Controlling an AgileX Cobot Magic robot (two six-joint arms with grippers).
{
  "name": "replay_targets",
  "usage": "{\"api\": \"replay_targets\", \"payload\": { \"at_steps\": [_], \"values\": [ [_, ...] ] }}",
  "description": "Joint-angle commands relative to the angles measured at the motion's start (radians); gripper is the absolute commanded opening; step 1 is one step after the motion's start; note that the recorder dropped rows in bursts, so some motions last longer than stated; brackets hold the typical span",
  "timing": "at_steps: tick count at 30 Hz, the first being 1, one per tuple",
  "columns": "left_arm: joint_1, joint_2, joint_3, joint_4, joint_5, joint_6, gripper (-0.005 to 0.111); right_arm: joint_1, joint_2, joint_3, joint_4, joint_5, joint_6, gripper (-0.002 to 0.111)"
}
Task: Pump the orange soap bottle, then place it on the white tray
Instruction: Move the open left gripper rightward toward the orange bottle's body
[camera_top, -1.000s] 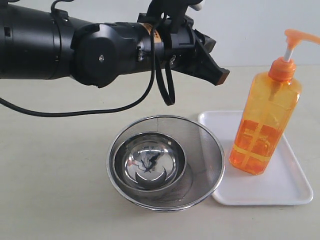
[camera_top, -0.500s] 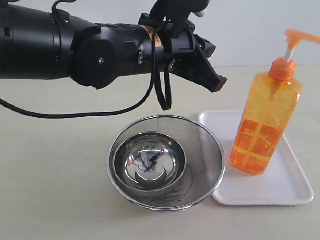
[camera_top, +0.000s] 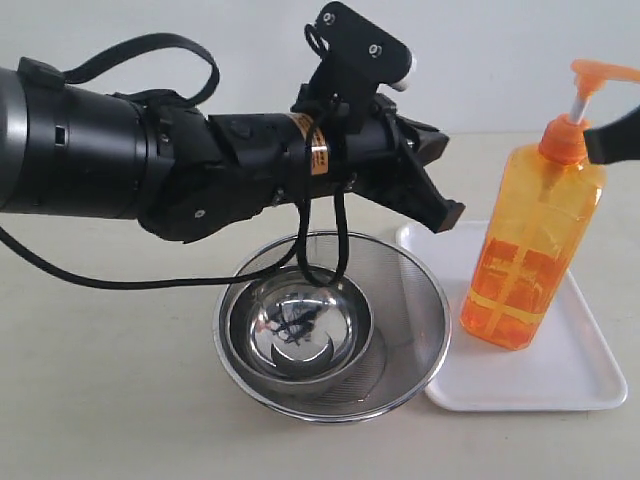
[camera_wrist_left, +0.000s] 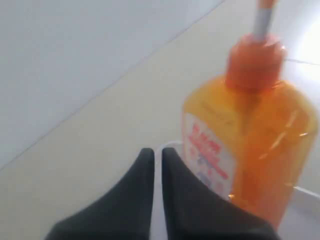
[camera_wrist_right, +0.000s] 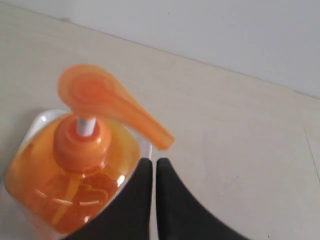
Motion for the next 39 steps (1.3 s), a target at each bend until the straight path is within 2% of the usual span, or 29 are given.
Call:
{"api": "replay_targets", "payload": {
  "at_steps": [1,8,12,15,18,22,27,30,32,33,34,36,39],
  "values": [
    [0.008,0.034,0.005,0.28,-0.116,-0.289,0.005,-0.003,0.001,0.075,-0.081,-0.041,0.099,0.0],
    [0.041,0.079,0.005,0.29,-0.117,-0.328,0.005,-0.01,0.001,0.163,-0.176,-0.071,0.214,0.0],
    [0.041,0.079,0.003,0.316,-0.149,-0.328,0.005,-0.189,0.001,0.244,-0.178,-0.26,0.268,0.0],
    [0.043,0.079,0.003,0.321,-0.147,-0.326,0.005,-0.342,0.001,0.284,-0.176,-0.524,0.29,0.0],
    [0.055,0.079,0.003,0.321,-0.152,-0.326,0.005,-0.432,0.001,0.289,-0.16,-0.577,0.29,0.0],
    [0.095,0.079,0.003,0.321,-0.225,-0.326,0.005,-0.537,0.037,0.289,-0.158,-0.683,0.291,0.0],
    [0.101,0.105,-0.023,0.42,-0.229,-0.377,0.005,-0.541,0.185,0.289,-0.158,-0.806,0.324,0.0],
    [0.101,0.146,-0.044,0.446,-0.232,-0.45,0.005,-0.541,0.212,0.289,-0.165,-0.8,0.342,0.0],
    [0.116,0.158,-0.044,0.479,-0.278,-0.48,0.005,-0.541,0.208,0.289,-0.167,-0.819,0.345,0.0],
    [0.131,0.162,-0.044,0.511,-0.303,-0.506,0.005,-0.541,0.208,0.299,-0.175,-0.898,0.375,0.0],
    [0.139,0.164,-0.044,0.525,-0.308,-0.527,0.005,-0.541,0.208,0.308,-0.193,-0.921,0.393,0.0],
    [0.177,0.165,-0.044,0.605,-0.34,-0.611,0.005,-0.549,0.208,0.337,-0.358,-0.936,0.516,0.0],
    [0.201,0.165,-0.05,0.68,-0.44,-0.665,0.005,-0.607,0.206,0.368,-0.41,-1.031,0.556,0.0]
  ]
}}
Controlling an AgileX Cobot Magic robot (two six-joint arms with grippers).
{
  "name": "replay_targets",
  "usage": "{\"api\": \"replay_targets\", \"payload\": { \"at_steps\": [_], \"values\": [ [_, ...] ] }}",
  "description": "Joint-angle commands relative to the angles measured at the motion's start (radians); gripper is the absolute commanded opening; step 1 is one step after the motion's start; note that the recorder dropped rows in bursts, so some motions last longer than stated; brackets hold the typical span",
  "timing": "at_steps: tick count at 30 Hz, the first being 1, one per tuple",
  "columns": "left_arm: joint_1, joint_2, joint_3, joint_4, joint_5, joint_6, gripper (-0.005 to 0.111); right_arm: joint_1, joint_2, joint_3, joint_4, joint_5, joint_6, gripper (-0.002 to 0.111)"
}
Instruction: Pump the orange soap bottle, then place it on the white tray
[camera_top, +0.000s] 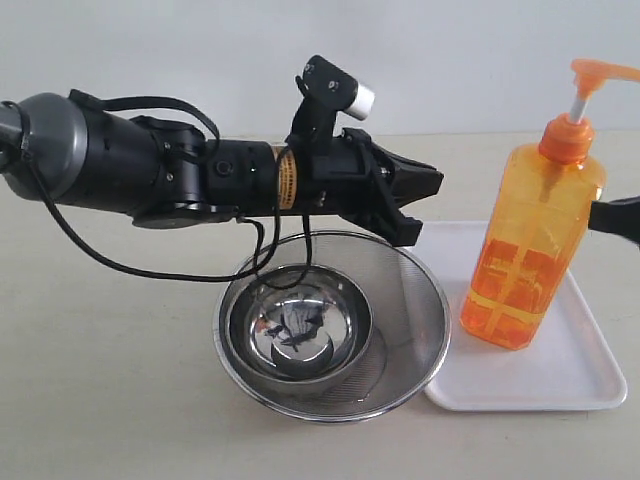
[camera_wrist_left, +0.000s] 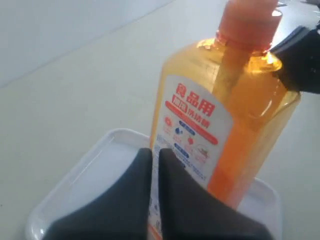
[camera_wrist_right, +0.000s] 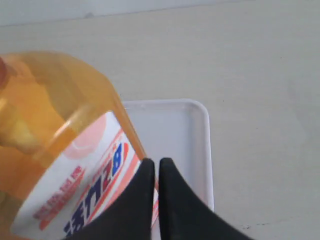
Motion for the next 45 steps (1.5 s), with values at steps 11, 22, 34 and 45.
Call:
{"api": "replay_targets", "payload": {
  "at_steps": [11,22,34,45],
  "values": [
    [0.02,0.075,-0.098,0.253,-0.172,-0.248,0.005,-0.38,0.058,0.025,-0.184,-0.594,0.137,0.0],
    [0.02,0.089,-0.101,0.277,-0.199,-0.276,0.005,-0.382,0.246,-0.022,-0.23,-0.733,0.157,0.0],
    [0.02,0.101,-0.158,0.274,-0.193,-0.283,0.005,-0.382,0.256,-0.024,-0.208,-0.732,0.146,0.0],
    [0.02,0.193,-0.264,0.306,-0.222,-0.375,0.005,-0.382,0.257,-0.043,-0.207,-0.722,0.15,0.0]
  ]
}}
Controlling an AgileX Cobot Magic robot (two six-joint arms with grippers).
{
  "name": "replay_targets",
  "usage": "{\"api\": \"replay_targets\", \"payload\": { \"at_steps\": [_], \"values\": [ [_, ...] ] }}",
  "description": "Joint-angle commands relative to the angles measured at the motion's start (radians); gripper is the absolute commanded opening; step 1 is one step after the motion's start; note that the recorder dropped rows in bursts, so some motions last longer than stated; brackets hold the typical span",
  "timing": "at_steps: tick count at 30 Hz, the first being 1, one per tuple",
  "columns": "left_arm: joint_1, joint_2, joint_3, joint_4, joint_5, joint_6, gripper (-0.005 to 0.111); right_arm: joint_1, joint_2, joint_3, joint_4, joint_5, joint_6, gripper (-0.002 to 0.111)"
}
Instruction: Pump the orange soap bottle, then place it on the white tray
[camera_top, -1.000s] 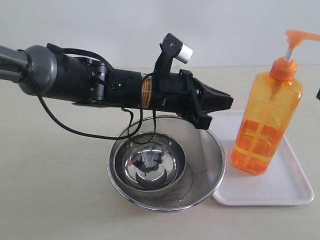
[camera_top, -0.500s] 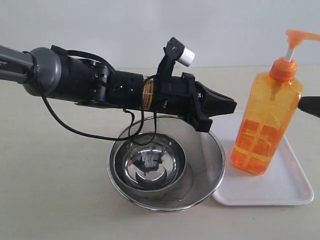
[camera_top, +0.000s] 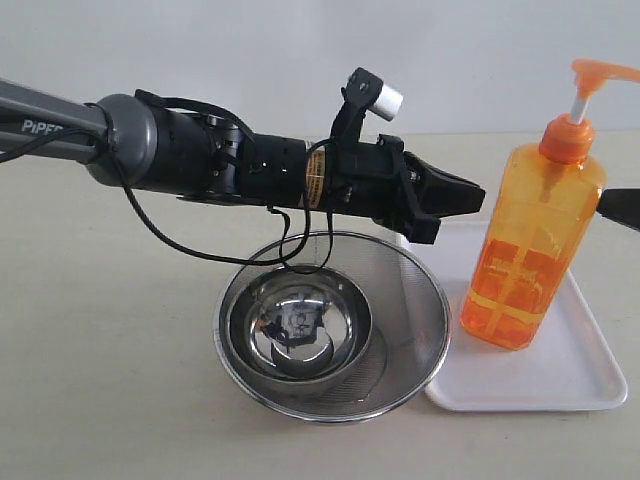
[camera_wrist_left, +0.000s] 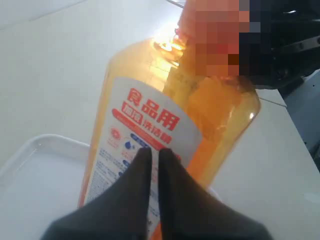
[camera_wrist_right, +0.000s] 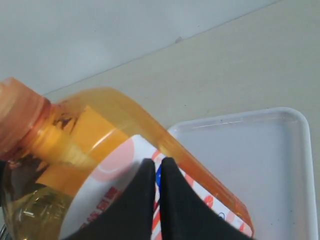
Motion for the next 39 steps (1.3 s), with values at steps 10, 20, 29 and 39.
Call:
{"api": "replay_targets", "payload": {
  "at_steps": [10,20,29,39],
  "values": [
    [0.001,0.014,-0.032,0.042,-0.027,-0.058,0.005,-0.007,0.002,-0.094,-0.061,0.085,0.094,0.0],
    [-0.002,0.014,-0.032,0.064,-0.027,-0.058,0.005,0.057,0.002,-0.094,-0.12,0.064,0.155,0.0],
    [-0.002,0.014,-0.032,0.087,-0.061,-0.08,0.005,0.082,0.002,-0.094,-0.095,0.115,0.123,0.0],
    [-0.069,0.014,-0.032,0.117,-0.005,-0.091,0.005,0.082,0.002,-0.173,-0.153,0.101,0.198,0.0]
  ]
}}
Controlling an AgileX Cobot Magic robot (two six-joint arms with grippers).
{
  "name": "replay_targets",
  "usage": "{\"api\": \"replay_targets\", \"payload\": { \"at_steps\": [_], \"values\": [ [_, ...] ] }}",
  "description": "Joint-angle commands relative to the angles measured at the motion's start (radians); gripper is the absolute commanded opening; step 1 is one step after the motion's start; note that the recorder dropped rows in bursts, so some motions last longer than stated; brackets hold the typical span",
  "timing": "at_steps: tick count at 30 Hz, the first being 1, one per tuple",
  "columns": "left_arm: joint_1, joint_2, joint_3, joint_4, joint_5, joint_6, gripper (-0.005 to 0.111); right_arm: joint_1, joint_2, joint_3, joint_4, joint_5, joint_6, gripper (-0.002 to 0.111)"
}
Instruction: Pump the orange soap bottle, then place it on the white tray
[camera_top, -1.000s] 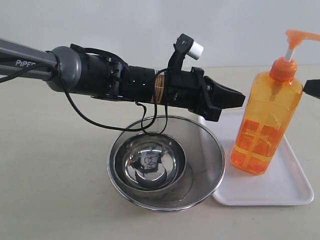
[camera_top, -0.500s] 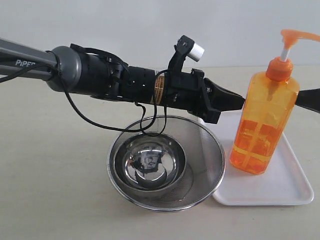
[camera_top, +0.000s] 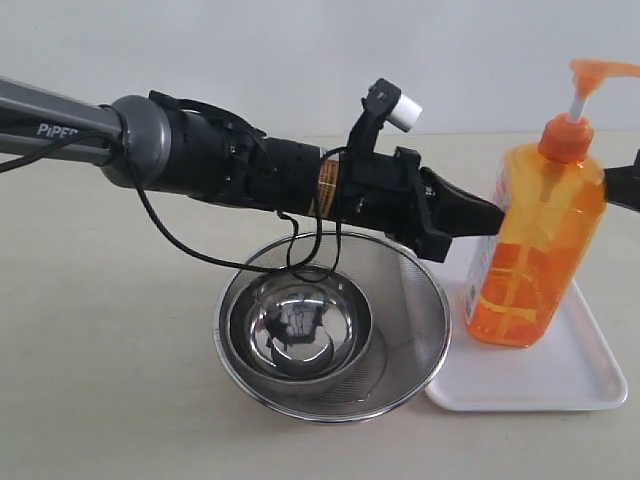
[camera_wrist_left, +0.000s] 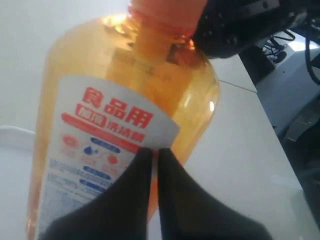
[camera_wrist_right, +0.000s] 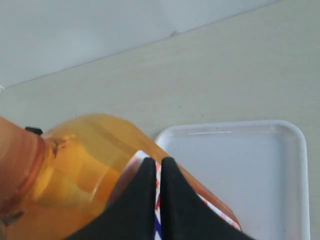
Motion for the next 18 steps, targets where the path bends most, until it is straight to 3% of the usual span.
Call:
{"api": "replay_targets", "payload": {
  "at_steps": [1,12,18],
  "values": [
    [-0.039,0.003,-0.007,0.019,0.04,-0.005,0.005,0.001,-0.002,-0.037,-0.058,-0.017,0.056,0.0],
    [-0.031,0.003,-0.007,0.021,0.052,-0.012,0.005,0.001,-0.002,-0.037,-0.094,0.008,0.067,0.0],
    [-0.013,0.003,-0.014,0.005,0.155,0.016,0.005,0.001,-0.002,-0.037,-0.182,0.023,0.188,0.0]
  ]
}}
